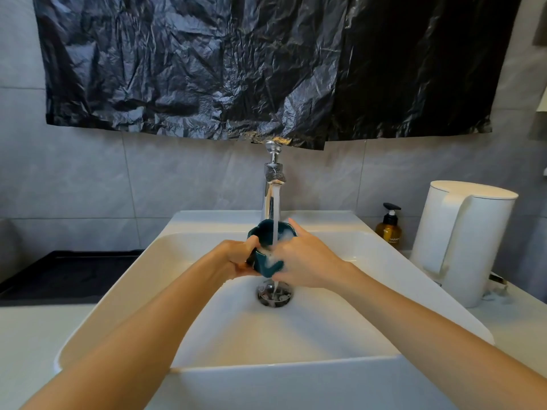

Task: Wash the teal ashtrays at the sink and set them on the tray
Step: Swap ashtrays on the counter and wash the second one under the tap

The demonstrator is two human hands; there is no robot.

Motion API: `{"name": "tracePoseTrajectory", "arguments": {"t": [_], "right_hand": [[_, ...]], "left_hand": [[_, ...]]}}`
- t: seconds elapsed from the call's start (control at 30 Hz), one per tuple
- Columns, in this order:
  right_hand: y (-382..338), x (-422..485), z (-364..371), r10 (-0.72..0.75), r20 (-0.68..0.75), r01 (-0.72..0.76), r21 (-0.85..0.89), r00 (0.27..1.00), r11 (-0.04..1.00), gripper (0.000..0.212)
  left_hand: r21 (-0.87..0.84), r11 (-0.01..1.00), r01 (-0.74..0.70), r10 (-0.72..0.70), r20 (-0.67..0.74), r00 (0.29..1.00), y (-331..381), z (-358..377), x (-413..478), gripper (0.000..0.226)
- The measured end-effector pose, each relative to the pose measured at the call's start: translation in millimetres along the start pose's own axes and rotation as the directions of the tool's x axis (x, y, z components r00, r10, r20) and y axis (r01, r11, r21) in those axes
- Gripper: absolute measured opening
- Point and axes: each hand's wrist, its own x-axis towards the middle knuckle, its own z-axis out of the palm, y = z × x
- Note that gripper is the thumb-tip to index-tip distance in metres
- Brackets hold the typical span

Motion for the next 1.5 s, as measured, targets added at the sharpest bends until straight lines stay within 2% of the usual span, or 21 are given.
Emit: {"name": "tracePoseTrajectory", "arguments": {"t": [0.03,0.1,0.17,0.2,0.23,0.27,0.3,0.37,0.4,0.43,0.53,0.67,0.77,0.9,1.07,1.1,1.17,1.27,1.33,1.4,1.5], "right_hand": [[1,-4,-4,0.043,0.021,-0.046,0.178,0.999,0.983,0.023],[5,-10,-10,0.164,0.054,-0.167,0.542,0.985,0.823,0.020],[13,-8,-8,0.343,-0.073,-0.192,0.712,0.937,0.676,0.018],[16,-4,-5,0.470,-0.110,-0.243,0.741,0.876,0.626,0.017],[20,1,-2,0.577,-0.074,-0.324,0.766,0.813,0.555,0.015],[21,6,-2,0.642,0.050,-0.416,0.800,0.765,0.433,0.020],[21,11,0,0.643,0.242,-0.502,0.827,0.726,0.255,0.028],[16,16,0,0.478,0.577,-0.615,0.783,0.662,-0.093,0.032],[14,16,-2,0.412,0.642,-0.631,0.754,0.647,-0.183,0.030],[12,16,-2,0.405,0.659,-0.632,0.743,0.634,-0.220,0.028],[11,17,3,0.543,0.593,-0.608,0.774,0.595,-0.180,0.025],[11,23,3,0.681,0.419,-0.674,0.723,0.600,0.149,0.029],[11,21,-1,0.694,0.354,-0.707,0.632,0.627,0.316,0.031],[14,20,-4,0.686,0.340,-0.708,0.606,0.643,0.363,0.024],[16,17,-5,0.699,0.322,-0.723,0.564,0.638,0.400,0.030],[16,16,-6,0.711,0.314,-0.730,0.553,0.629,0.402,0.032],[15,16,-6,0.749,0.297,-0.743,0.560,0.593,0.366,0.033],[16,18,-6,0.816,0.269,-0.729,0.639,0.511,0.246,0.032],[16,20,-5,0.846,0.276,-0.686,0.714,0.456,0.137,0.032],[15,21,-4,0.862,0.285,-0.625,0.779,0.419,0.047,0.032],[12,20,-3,0.873,0.238,-0.556,0.830,0.426,0.045,0.029]], "left_hand": [[0.002,1.000,-0.002,0.002,-0.008,1.000,-1,-2,2,0.019],[0.006,1.000,-0.012,0.012,-0.024,1.000,0,-4,3,0.017],[0.000,1.000,-0.010,0.010,-0.034,0.999,2,-4,1,0.017],[-0.002,1.000,-0.004,0.004,-0.037,0.999,3,-3,-1,0.018],[-0.001,1.000,0.003,-0.003,-0.033,0.999,4,-1,-2,0.018],[0.002,1.000,0.008,-0.008,-0.024,1.000,4,1,-3,0.018],[0.000,1.000,0.010,-0.010,-0.009,1.000,3,2,-4,0.018],[-0.008,1.000,0.017,-0.016,0.018,1.000,3,2,-5,0.016],[-0.008,1.000,0.019,-0.019,0.033,0.999,3,2,-6,0.015],[0.004,1.000,0.017,-0.017,0.054,0.998,3,1,-7,0.014],[0.090,0.996,-0.021,0.011,0.118,0.993,2,3,-7,0.016],[0.213,0.971,-0.112,0.091,0.106,0.990,-5,16,-2,0.028],[0.377,0.918,-0.122,0.119,0.032,0.992,-8,21,4,0.033],[0.471,0.871,-0.139,0.208,-0.097,0.973,-1,25,12,0.019],[0.731,0.654,-0.194,0.408,-0.126,0.904,-2,31,16,0.021],[0.719,0.664,-0.205,0.410,-0.121,0.904,-4,34,16,0.019],[0.586,0.777,-0.229,0.368,-0.128,0.921,-5,40,17,0.019],[0.213,0.946,-0.244,0.270,-0.105,0.957,-2,50,16,0.033],[-0.049,0.972,-0.231,0.229,-0.050,0.972,-2,53,18,0.047],[-0.212,0.955,-0.206,0.210,-0.003,0.978,0,54,17,0.054],[-0.170,0.953,-0.250,0.251,-0.018,0.968,5,49,15,0.058]]}}
